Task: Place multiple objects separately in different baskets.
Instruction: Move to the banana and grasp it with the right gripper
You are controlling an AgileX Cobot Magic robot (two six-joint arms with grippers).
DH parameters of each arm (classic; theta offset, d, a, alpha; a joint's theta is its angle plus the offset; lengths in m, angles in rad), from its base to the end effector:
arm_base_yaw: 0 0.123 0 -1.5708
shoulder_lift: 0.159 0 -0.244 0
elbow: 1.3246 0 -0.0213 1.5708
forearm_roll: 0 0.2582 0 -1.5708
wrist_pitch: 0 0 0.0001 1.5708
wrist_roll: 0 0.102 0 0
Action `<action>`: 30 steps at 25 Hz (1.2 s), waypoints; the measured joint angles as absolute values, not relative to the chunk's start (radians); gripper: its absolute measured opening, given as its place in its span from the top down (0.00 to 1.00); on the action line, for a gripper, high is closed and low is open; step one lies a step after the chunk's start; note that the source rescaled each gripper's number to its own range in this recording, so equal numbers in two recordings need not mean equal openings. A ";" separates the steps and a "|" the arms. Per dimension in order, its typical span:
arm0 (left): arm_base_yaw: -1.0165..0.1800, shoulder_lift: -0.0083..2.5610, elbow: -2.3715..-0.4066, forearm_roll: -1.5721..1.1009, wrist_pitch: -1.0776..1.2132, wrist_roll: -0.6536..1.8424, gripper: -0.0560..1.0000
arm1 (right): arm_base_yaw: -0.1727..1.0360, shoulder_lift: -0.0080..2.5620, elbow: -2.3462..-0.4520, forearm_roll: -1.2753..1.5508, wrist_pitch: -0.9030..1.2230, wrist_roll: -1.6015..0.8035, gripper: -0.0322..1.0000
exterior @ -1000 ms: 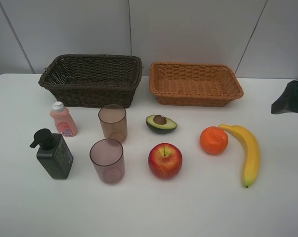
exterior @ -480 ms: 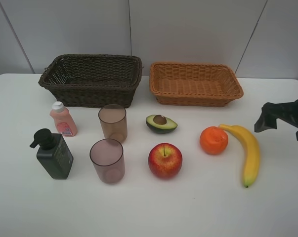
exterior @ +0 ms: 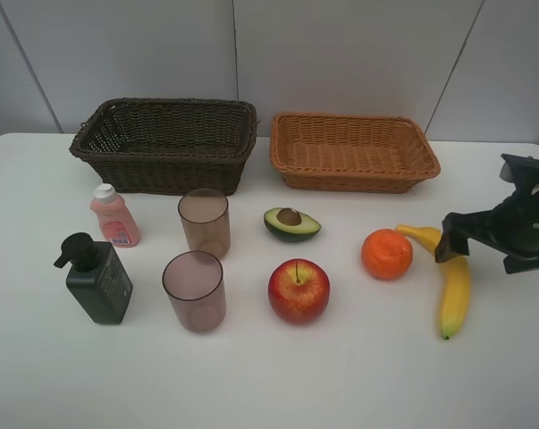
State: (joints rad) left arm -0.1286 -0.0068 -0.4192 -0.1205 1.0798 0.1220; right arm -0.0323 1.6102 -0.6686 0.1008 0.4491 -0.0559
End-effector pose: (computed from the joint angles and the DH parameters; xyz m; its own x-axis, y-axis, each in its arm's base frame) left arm 0.0571 -0.0183 0.2511 -0.5146 0.1316 -0.8472 0.2503 0.9682 -0.0016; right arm 0.2607 -0.0040 0.0832 -0.9621 0.0660 -0.2644 0.0543 0.9972 0.0514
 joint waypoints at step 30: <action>-0.129 -0.007 -0.419 -0.121 1.080 0.122 0.02 | -0.032 1.731 -0.670 0.092 0.416 -0.056 0.19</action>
